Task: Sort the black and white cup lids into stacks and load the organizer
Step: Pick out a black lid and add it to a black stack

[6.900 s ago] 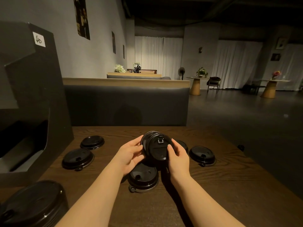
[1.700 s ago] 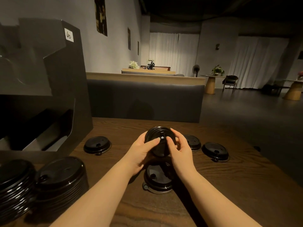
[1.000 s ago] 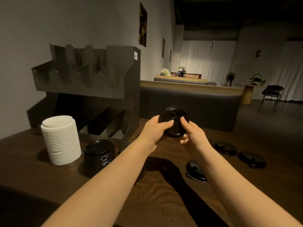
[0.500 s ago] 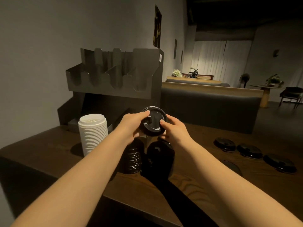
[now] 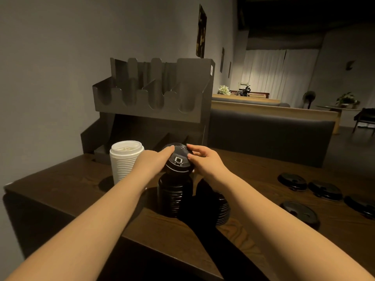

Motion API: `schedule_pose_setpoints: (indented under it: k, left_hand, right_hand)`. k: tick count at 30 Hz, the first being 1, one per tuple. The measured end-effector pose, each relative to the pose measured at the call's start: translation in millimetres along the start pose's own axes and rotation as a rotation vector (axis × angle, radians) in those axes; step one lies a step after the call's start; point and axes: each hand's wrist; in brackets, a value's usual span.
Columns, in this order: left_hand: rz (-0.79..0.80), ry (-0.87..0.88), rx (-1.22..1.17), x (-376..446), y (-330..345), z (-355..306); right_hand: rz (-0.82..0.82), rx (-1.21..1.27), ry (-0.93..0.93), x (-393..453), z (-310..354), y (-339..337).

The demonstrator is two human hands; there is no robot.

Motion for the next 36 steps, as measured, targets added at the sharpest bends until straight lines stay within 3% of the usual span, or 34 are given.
schedule_pose_setpoints:
  k: [4, 11, 17, 23, 29, 34, 36]
  left_hand:
    - [-0.008, 0.036, 0.349, 2, -5, 15]
    - [-0.054, 0.045, 0.483, -1, -3, 25]
    - [-0.078, 0.11, 0.634, -3, -6, 28]
    - [-0.128, 0.129, 0.665, -4, -11, 22]
    - [-0.076, 0.176, 0.768, -7, -5, 34]
    - [-0.077, 0.204, 0.733, -2, 1, 38]
    - [-0.044, 0.21, 0.61, 0, 3, 37]
  right_hand:
    - [0.03, -0.188, -0.009, 5, -2, 3]
    - [0.101, -0.471, -0.045, 7, -12, 12]
    - [0.09, -0.459, -0.067, 6, -13, 10]
    - [0.071, -0.48, -0.115, 6, -10, 11]
    - [0.106, -0.586, -0.096, 5, -21, 12]
    - [0.077, -0.601, -0.061, 7, -27, 13]
    - [0.071, -0.627, -0.031, 9, -30, 13]
Point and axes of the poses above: each hand's wrist, its own x-axis towards the middle knuckle, its own y-axis out of the palm, z = x × y, and after that the axes turned 4 degrees about x, right-handed
